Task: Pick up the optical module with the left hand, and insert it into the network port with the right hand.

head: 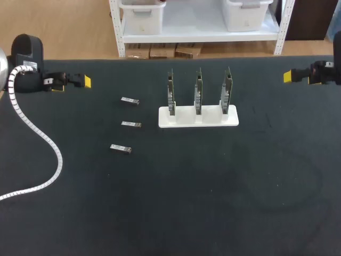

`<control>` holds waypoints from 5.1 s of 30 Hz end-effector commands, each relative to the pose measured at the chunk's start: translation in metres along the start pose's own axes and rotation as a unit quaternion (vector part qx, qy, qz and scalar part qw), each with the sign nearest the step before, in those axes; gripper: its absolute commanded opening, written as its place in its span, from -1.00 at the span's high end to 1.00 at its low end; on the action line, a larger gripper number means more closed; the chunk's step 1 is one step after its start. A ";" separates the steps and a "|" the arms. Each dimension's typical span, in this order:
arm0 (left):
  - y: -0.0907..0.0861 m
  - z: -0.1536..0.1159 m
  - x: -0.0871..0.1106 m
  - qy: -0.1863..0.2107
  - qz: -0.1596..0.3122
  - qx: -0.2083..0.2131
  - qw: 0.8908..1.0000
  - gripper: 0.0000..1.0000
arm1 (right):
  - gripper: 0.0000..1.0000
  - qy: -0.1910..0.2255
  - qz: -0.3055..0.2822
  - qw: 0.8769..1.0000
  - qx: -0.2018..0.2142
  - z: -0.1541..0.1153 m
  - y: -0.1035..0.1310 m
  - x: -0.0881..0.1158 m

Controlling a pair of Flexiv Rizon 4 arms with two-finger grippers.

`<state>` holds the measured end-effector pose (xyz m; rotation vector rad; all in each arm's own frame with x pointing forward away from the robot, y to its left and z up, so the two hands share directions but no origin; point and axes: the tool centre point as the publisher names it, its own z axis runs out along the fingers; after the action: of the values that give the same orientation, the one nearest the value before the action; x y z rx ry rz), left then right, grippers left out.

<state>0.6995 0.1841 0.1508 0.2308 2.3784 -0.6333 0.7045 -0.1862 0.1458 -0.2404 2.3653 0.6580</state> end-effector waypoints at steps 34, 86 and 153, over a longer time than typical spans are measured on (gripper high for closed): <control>0.001 0.000 0.001 -0.002 0.000 0.002 1.000 -1.00 | -1.00 0.000 0.000 1.000 0.002 -0.001 0.001 0.000; -0.050 -0.037 0.088 0.128 0.423 0.010 0.897 -1.00 | -1.00 0.000 0.000 1.000 0.002 -0.001 0.001 0.000; -0.123 -0.010 0.107 0.388 0.644 0.047 0.658 -1.00 | -1.00 0.000 0.000 1.000 0.002 -0.001 0.001 0.000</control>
<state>0.5649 0.0864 0.1392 2.2934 1.9839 0.0670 0.7046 -0.1862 0.1457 -0.2406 2.3651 0.6582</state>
